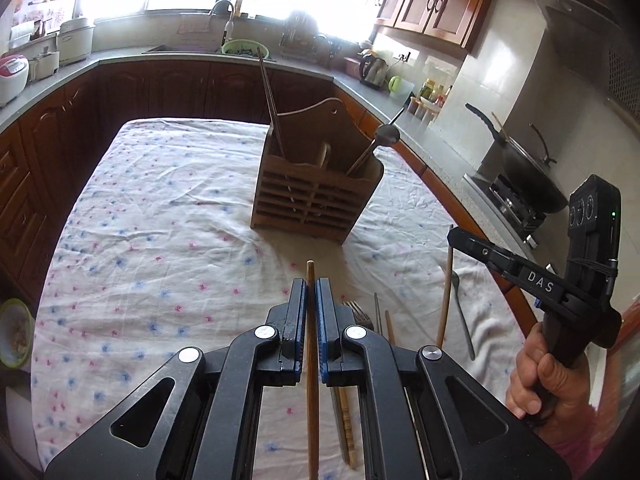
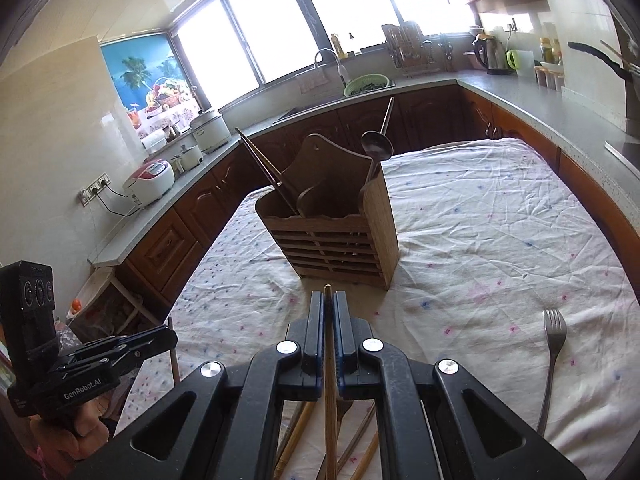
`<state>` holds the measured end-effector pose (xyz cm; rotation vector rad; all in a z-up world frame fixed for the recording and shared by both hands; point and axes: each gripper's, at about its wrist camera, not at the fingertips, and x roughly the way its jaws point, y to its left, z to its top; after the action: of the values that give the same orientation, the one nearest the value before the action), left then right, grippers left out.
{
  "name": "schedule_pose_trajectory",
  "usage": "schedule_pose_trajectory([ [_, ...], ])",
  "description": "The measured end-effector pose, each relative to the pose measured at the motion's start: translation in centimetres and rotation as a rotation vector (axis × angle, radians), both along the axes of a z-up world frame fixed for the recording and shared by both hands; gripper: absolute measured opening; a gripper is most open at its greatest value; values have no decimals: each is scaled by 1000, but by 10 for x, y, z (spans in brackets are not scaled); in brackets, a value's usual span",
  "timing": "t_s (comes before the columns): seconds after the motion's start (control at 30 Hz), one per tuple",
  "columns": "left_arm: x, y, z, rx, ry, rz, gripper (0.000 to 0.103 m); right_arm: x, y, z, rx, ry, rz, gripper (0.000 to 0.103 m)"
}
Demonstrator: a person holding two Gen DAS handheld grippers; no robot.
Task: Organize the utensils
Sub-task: 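Lift both held chopsticks and lower them into the wooden holder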
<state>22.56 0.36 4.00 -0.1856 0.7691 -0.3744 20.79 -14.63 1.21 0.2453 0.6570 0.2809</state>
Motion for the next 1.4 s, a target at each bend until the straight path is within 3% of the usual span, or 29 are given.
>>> schedule_pose_trajectory([
  [0.27,-19,13,25,-22,-91,33,4,-19,1,25,-10,-71,3,4],
  [0.6,-20,27,34,-58,-126,81,4,-27,-2,40,-15,-121,-11,4],
  [1.4,12,41,74,-107,-234,145,4,-8,-4,65,-17,-201,-23,4],
])
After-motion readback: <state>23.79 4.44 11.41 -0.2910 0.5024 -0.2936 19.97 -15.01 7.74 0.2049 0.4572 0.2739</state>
